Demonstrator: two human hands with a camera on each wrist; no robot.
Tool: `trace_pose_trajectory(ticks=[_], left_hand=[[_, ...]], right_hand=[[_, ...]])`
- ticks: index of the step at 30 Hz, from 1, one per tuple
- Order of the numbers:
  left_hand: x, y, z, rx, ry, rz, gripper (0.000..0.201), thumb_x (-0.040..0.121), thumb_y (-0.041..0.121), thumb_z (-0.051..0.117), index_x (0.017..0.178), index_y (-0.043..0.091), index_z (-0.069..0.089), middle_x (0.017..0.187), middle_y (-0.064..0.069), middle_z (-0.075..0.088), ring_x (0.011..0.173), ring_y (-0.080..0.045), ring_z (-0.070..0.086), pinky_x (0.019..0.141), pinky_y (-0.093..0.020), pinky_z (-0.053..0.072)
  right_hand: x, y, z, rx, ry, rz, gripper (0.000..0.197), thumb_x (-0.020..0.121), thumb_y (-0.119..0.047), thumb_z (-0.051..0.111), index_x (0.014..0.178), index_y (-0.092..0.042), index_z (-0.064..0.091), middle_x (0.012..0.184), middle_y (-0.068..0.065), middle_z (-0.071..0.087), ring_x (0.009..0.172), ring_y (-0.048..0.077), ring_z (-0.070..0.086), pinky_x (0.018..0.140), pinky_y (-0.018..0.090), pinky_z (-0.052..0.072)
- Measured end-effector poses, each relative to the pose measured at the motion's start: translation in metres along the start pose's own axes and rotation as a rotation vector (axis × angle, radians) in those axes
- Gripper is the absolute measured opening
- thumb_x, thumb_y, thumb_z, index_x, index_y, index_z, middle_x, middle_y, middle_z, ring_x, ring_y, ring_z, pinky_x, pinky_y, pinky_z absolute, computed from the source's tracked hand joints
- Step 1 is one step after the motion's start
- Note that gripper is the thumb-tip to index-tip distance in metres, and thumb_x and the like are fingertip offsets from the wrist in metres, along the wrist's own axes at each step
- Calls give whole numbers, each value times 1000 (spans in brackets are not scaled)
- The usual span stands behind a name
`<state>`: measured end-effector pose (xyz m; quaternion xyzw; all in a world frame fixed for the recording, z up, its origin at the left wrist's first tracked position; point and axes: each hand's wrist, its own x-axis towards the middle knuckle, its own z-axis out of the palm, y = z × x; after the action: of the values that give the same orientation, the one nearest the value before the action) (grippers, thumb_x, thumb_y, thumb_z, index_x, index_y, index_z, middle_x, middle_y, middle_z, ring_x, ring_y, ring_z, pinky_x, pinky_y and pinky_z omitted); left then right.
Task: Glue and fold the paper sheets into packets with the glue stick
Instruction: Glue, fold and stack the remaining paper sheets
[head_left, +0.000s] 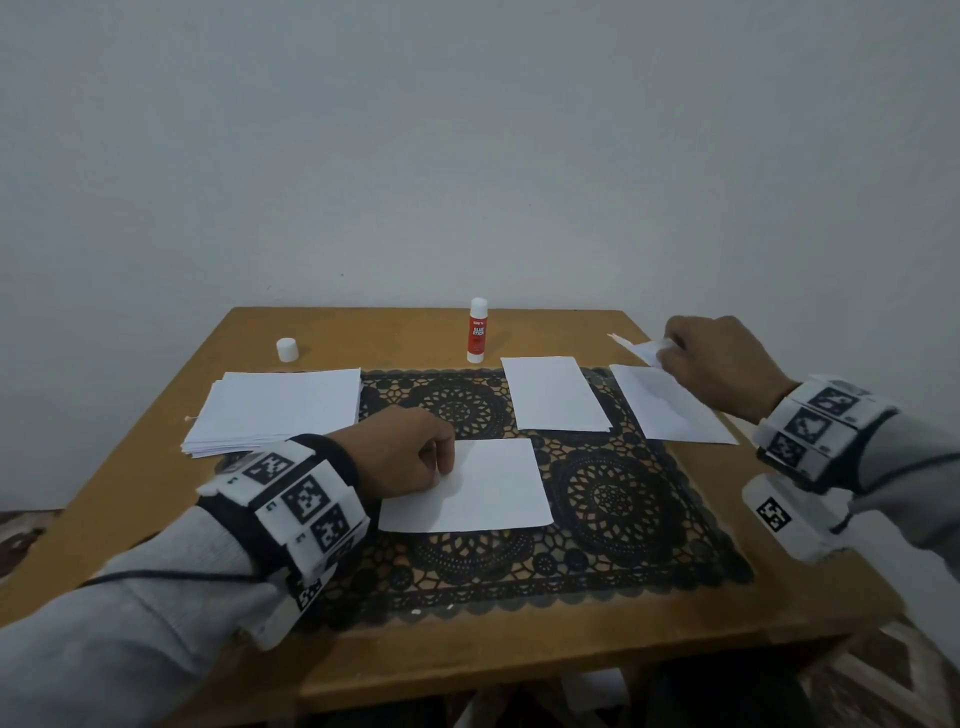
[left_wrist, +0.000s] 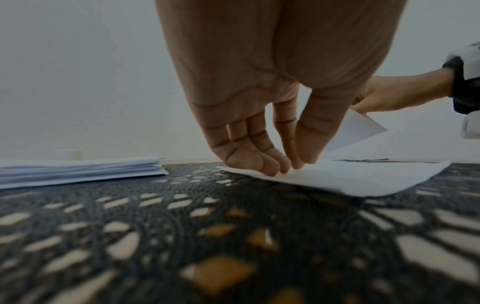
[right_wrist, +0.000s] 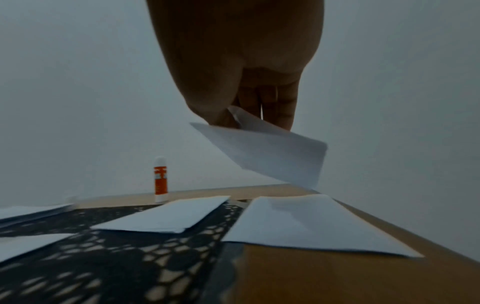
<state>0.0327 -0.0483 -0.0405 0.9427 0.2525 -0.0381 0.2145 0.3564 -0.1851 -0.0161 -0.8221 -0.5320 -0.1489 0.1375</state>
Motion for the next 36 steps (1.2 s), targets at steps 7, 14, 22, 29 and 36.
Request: trace_pose_trajectory(ticks=[7, 14, 22, 29, 36], left_hand=[[-4, 2, -1, 2, -2, -4, 17, 88, 6, 55, 92, 21, 63, 97, 2, 61, 89, -14, 56, 73, -21, 44], [-3, 2, -1, 4, -5, -4, 18, 89, 8, 54, 99, 18, 65, 97, 3, 60, 89, -13, 56, 74, -21, 44], [-3, 3, -1, 5, -5, 2, 18, 90, 8, 54, 101, 17, 65, 95, 4, 59, 85, -12, 54, 70, -19, 42], [-3, 3, -2, 1, -2, -2, 20, 90, 7, 53, 102, 17, 66, 97, 3, 60, 85, -12, 55, 68, -18, 42], [-2, 3, -2, 0, -15, -7, 18, 90, 8, 53, 101, 18, 65, 95, 5, 58, 83, -10, 54, 69, -18, 42]], right_hand=[[-14, -13, 22, -233, -216, -71, 13, 88, -6, 48, 85, -15, 39, 65, 1, 39, 64, 25, 44, 50, 30, 23], [-15, 2, 33, -143, -251, -193, 26, 88, 0, 49, 95, -20, 35, 64, -9, 34, 55, 13, 35, 50, 24, 23], [-14, 7, 35, -221, -328, -157, 24, 88, -3, 55, 85, -26, 61, 89, -4, 44, 82, 21, 51, 70, 24, 29], [-18, 1, 24, -127, -353, -31, 37, 93, 0, 47, 113, -20, 70, 115, 9, 56, 103, 25, 55, 84, 25, 35], [-17, 0, 14, -88, -246, 51, 29, 93, 1, 45, 99, -11, 72, 96, 7, 38, 66, 20, 42, 68, 29, 33]])
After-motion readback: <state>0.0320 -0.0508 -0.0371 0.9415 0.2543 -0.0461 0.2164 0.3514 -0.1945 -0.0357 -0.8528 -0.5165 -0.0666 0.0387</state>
